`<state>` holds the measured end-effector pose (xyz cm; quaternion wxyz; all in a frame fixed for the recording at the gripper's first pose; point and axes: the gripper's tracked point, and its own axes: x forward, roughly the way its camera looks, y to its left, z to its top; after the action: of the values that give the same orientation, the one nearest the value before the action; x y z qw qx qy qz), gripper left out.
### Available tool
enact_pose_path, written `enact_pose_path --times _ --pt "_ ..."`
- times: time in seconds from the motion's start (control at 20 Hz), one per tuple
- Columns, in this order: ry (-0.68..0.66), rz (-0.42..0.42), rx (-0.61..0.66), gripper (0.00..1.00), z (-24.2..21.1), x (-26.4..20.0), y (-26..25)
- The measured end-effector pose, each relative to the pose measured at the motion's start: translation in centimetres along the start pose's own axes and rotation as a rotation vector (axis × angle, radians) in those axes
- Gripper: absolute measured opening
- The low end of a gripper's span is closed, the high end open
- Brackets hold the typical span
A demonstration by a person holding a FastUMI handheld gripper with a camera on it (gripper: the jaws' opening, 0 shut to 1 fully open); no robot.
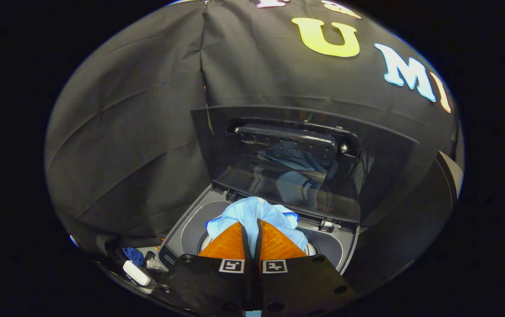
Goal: Put the clothes into the washing machine and then close the washing machine lid.
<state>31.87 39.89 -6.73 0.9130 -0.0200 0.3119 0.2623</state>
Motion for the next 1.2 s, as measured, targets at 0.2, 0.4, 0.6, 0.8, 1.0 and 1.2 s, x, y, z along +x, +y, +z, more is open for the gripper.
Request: enact_pose_path --times 0.2,0.4,0.6,0.8,1.0,1.2 --pt "0.027 -0.009 0.021 0.02 -1.2 1.5 -0.3" --pt "0.056 -0.014 0.017 0.01 -2.6 2.9 -0.2" --pt "0.117 -0.034 0.024 0.01 -4.8 4.1 -0.3" --pt "0.156 -0.05 0.062 0.01 -6.5 4.9 -1.0" --pt "0.166 -0.058 0.084 0.01 -6.4 5.1 -1.5" --pt "0.175 -0.076 0.091 0.01 -6.6 5.3 -1.9"
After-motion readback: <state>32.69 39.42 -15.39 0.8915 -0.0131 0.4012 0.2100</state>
